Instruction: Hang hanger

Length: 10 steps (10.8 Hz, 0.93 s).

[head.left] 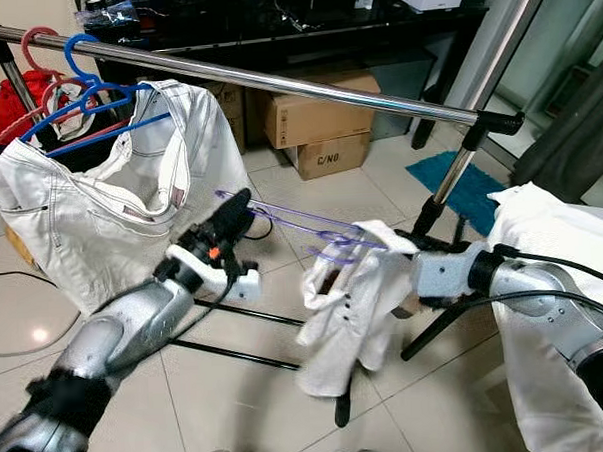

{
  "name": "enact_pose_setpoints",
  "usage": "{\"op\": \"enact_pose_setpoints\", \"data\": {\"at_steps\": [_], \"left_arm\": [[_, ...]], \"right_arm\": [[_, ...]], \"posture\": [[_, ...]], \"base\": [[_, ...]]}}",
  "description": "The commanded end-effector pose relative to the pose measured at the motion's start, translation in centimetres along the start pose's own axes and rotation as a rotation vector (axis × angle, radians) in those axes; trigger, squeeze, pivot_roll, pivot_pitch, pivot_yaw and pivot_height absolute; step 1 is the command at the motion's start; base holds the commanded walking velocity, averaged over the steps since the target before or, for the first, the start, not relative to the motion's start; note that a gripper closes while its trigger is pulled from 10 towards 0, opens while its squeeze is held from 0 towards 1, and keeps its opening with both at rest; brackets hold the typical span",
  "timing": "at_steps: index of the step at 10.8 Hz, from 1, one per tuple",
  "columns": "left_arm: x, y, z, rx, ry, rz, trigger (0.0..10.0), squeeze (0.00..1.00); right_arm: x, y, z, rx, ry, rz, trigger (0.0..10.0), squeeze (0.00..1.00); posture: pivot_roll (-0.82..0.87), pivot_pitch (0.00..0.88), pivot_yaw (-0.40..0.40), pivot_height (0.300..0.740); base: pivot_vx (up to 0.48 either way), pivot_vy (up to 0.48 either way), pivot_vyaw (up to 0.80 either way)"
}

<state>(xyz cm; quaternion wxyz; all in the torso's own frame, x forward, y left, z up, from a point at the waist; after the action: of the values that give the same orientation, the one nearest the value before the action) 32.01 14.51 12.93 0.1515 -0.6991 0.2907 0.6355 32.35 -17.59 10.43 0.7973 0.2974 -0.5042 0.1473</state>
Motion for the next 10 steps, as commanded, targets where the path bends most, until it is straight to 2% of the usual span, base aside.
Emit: {"op": "enact_pose_setpoints", "data": {"at_steps": [1,3,4,5,6,7,8,10], "left_arm": [[-0.5,0.9,-0.1,0.037,0.049,0.026,10.0,0.00],[-1.4,3.4,-0.1,0.105,0.159,0.113,10.0,0.00],[-1.9,3.8,-0.2,0.096,0.225,0.234,10.0,0.00],[-1.8,4.4,-0.3,0.100,0.258,0.354,10.0,0.00],[-1.2,5.1,-0.3,0.117,0.242,0.396,10.0,0.00],[-0.6,6.4,-0.4,0.148,0.216,0.430,10.0,0.00],[-0.5,7.0,-0.6,0.168,0.208,0.438,10.0,0.00],[-1.1,6.6,-0.8,0.154,0.240,0.490,10.0,0.00]], "right_arm": [[1.3,-0.9,0.5,-0.037,-0.031,-0.022,0.0,0.00],[1.9,-1.1,0.9,-0.031,-0.051,-0.066,0.0,0.00],[2.4,-1.1,1.1,-0.016,-0.081,-0.123,0.0,0.00],[3.5,-0.9,1.3,0.012,-0.151,-0.227,0.0,0.00],[4.0,-0.8,1.4,0.027,-0.190,-0.283,0.0,0.00],[3.6,-0.5,1.2,0.038,-0.188,-0.300,0.0,0.00],[3.0,-0.4,1.2,0.043,-0.176,-0.315,0.0,0.00],[3.8,-0.5,1.3,0.060,-0.254,-0.437,0.0,0.00]], "posture": [[0.10,0.022,-0.089,0.740],[0.10,0.026,-0.090,0.740],[0.10,0.026,-0.090,0.740],[0.09,0.025,-0.087,0.740],[0.09,0.024,-0.086,0.740],[0.08,0.023,-0.082,0.740],[0.08,0.020,-0.080,0.740],[0.08,0.018,-0.078,0.740]], "base": [[0.000,0.000,0.00],[0.000,0.000,0.00],[0.000,0.000,0.00],[0.000,0.000,0.00],[0.000,0.000,0.00],[0.000,0.000,0.00],[0.000,0.000,0.00],[0.000,0.000,0.00]]}}
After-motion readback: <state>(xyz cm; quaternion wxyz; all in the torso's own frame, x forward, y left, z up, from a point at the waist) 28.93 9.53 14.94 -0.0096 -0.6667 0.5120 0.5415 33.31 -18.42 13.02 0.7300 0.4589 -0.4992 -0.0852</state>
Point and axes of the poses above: a point about 5 cm out from each wrist's last joint towards the gripper, its own z axis pointing back from the gripper into the wrist, its own y axis along the axis of the wrist's last joint, x = y × z, the point moved 3 cm from there along -z, pointing out of the wrist towards the gripper, and after that the axes turned 9 degrees about z, right-handed, at the moved point
